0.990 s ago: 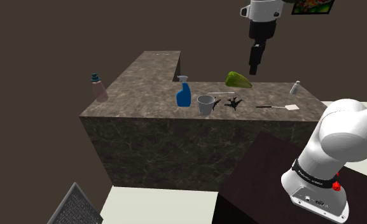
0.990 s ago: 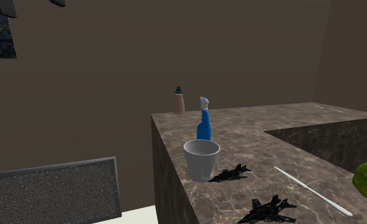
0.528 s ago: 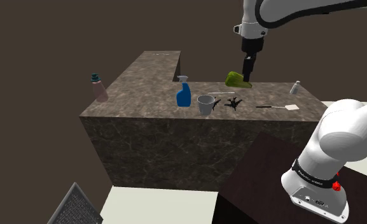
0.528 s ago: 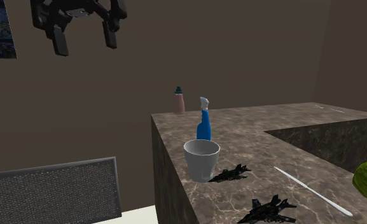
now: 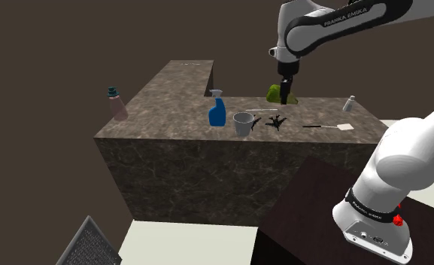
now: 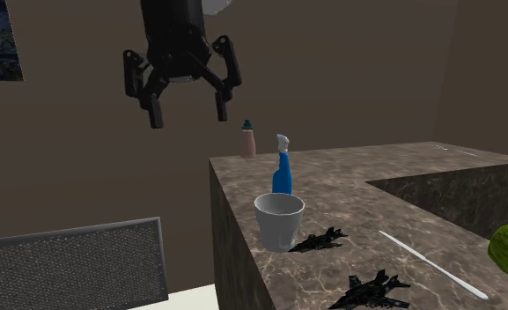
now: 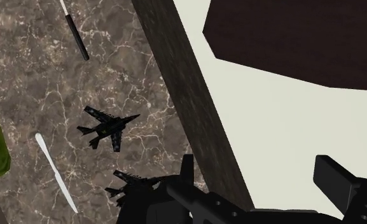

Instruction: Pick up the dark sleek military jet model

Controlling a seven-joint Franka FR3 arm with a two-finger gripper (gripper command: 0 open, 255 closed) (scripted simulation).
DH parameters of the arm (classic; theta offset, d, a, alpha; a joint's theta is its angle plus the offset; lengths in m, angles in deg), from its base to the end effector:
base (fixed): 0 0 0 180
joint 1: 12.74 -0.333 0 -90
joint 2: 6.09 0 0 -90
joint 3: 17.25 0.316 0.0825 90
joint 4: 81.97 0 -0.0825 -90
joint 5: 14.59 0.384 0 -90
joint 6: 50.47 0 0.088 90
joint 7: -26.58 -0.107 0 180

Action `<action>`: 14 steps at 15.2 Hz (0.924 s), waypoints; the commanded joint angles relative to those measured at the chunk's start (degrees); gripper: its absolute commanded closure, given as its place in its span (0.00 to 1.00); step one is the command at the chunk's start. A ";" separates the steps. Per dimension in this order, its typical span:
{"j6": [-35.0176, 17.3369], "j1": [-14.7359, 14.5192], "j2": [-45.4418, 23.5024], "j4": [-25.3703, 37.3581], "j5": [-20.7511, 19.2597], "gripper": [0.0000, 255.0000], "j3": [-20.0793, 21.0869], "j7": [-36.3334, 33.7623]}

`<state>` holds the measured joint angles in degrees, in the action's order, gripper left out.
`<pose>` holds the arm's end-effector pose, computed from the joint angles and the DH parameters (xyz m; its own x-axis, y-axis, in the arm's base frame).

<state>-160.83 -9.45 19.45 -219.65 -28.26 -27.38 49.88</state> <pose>0.3957 -0.1152 0.4734 0.9589 0.2679 -0.0936 0.2778 -0.9535 0.1165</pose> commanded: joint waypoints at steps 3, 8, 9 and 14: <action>-6.15 0.77 -7.51 1.45 -0.76 0.00 -3.07 3.69; -12.84 1.62 -17.92 5.17 -0.02 0.00 -6.26 8.65; -14.03 1.82 -20.11 6.14 0.37 0.00 -6.77 9.72; -19.10 3.29 -31.35 12.05 3.30 0.00 -8.49 15.35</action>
<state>-178.61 -6.52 -9.79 -208.34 -25.47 -35.56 64.10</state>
